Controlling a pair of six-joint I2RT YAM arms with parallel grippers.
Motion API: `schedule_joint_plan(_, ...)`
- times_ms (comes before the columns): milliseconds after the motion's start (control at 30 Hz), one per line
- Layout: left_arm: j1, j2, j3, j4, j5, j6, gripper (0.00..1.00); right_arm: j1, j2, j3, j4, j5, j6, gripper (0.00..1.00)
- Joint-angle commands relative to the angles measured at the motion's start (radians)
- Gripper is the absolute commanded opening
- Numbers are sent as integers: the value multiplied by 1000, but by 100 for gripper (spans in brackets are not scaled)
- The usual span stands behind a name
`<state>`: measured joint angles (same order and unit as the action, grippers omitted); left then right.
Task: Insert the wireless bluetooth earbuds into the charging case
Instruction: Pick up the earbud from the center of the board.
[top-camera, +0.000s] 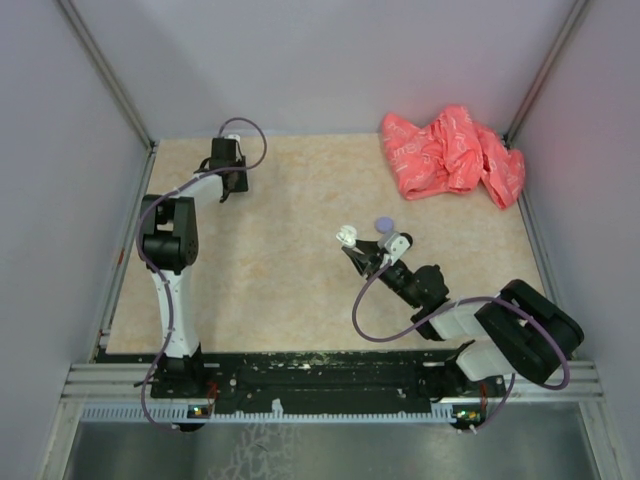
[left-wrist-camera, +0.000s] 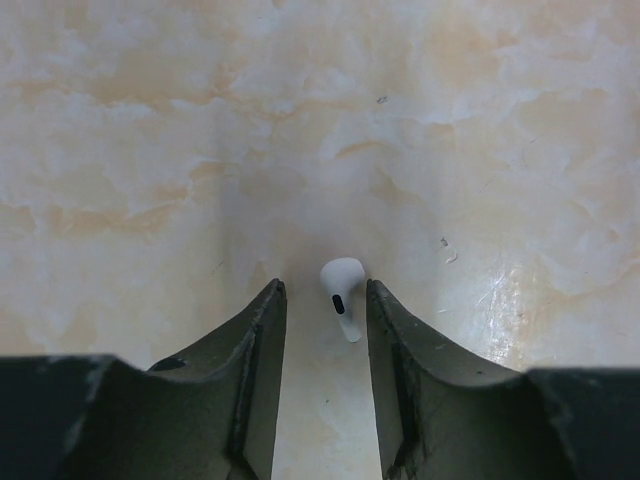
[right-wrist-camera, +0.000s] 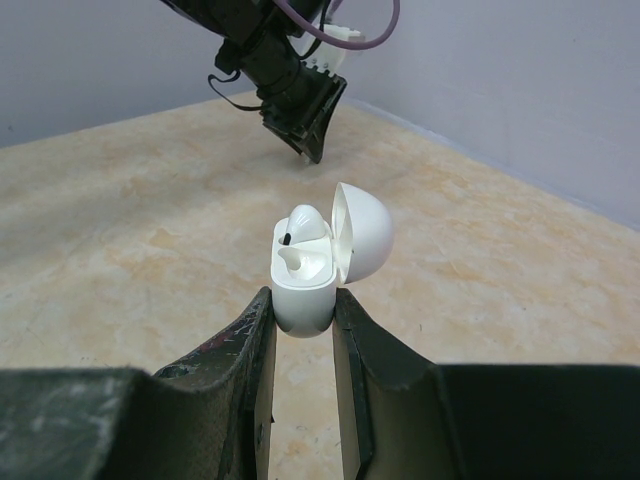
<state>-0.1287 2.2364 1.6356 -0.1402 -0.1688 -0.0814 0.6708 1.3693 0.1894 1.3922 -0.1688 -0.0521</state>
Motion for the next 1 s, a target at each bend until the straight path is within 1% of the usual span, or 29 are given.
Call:
schedule_joint_plan(0, 1, -22, -19, -21, 42, 72, 40, -10, 1, 0, 84, -2, 4, 0)
schedule_joint_plan(100, 1, -25, -25, -22, 51, 95, 38, -10, 0, -1, 87, -6, 7, 0)
schedule_joint_plan(267, 5, -16, -9, -21, 61, 110, 38, -11, 1, 0, 88, -7, 9, 0)
schedule_joint_plan(533, 8, 45, 62, -73, 88, 77, 37, -13, 4, 1, 88, -5, 8, 0)
schedule_joint_plan(733, 10, 82, 100, -125, 91, 62, 32, -12, 1, 1, 86, -8, 9, 0)
schedule_joint_plan(867, 12, 97, 118, -152, 97, 57, 24, -12, -3, 1, 85, -8, 8, 0)
schedule_joint_plan(967, 10, 93, 118, -169, 122, 67, 23, -13, -8, -1, 84, -10, 8, 0)
